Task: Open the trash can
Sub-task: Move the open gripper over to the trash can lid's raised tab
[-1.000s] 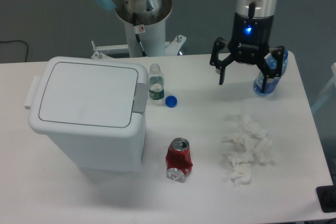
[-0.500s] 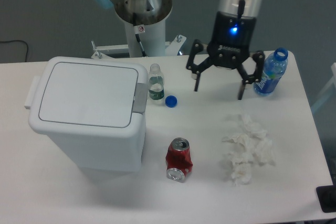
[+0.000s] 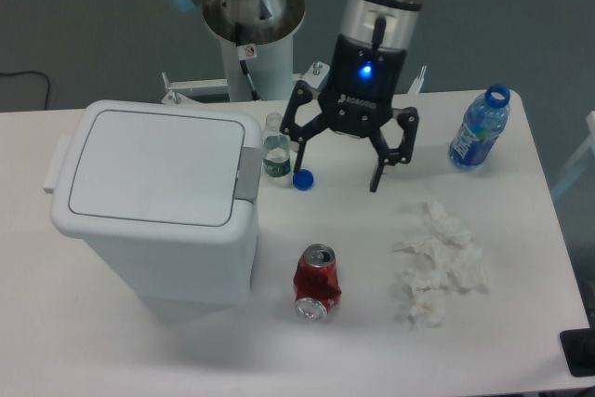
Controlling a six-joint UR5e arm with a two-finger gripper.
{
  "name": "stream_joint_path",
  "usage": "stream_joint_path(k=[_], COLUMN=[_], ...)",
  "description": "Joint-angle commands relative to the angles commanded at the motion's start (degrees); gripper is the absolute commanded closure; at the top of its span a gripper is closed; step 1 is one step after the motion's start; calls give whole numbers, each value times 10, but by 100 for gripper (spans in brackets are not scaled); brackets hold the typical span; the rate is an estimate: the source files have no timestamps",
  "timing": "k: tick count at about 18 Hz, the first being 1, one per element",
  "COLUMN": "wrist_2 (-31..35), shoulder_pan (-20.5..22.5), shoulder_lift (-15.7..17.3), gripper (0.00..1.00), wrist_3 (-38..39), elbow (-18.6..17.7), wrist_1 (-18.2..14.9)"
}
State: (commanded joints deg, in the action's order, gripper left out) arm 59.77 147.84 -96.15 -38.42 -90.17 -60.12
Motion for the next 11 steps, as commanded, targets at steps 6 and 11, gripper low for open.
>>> stream_joint_path(k=[6,11], wrist_2=[1,2], shoulder_pan=[-4,-13], shoulder_lift=[5,6], gripper=[0,0], wrist_3=[18,19], elbow=[-25,-34], wrist_1=[1,0])
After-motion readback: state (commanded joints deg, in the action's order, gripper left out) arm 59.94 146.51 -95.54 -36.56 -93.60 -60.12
